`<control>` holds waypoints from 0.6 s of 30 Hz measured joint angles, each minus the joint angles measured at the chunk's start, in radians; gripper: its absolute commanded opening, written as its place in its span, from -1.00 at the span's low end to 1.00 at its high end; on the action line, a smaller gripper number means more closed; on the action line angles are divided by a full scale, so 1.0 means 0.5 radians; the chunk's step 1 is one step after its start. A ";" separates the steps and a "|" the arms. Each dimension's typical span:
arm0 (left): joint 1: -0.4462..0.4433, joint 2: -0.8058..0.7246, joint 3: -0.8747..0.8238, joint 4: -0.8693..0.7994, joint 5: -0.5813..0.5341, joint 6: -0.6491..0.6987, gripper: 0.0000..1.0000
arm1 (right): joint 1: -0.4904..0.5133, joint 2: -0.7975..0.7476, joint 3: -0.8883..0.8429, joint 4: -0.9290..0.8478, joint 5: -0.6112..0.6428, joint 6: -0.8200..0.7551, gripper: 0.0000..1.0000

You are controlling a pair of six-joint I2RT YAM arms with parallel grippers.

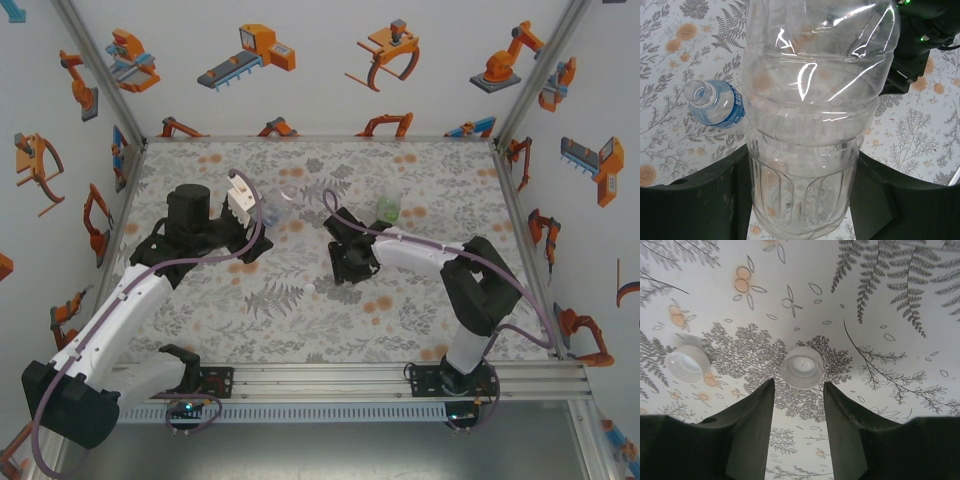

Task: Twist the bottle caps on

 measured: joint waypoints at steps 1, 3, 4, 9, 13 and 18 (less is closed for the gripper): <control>0.000 0.000 0.000 0.000 0.000 0.000 -0.97 | 0.000 0.000 0.024 -0.004 0.004 -0.010 -0.13; 0.000 0.000 0.000 0.000 -0.002 0.000 -0.97 | 0.000 0.004 0.070 -0.017 0.010 -0.021 -0.13; 0.000 0.000 0.000 -0.001 -0.005 0.000 -0.97 | 0.000 0.008 0.091 -0.021 0.014 -0.027 -0.13; 0.000 0.000 0.000 -0.001 -0.015 0.000 -0.97 | 0.000 0.057 0.130 -0.033 0.026 -0.035 -0.12; 0.000 0.000 0.000 -0.001 -0.015 0.000 -0.97 | 0.000 0.078 0.130 -0.069 0.047 -0.036 -0.11; 0.000 0.000 0.000 -0.001 -0.015 0.000 -0.97 | 0.000 0.080 0.130 -0.082 0.061 -0.042 -0.12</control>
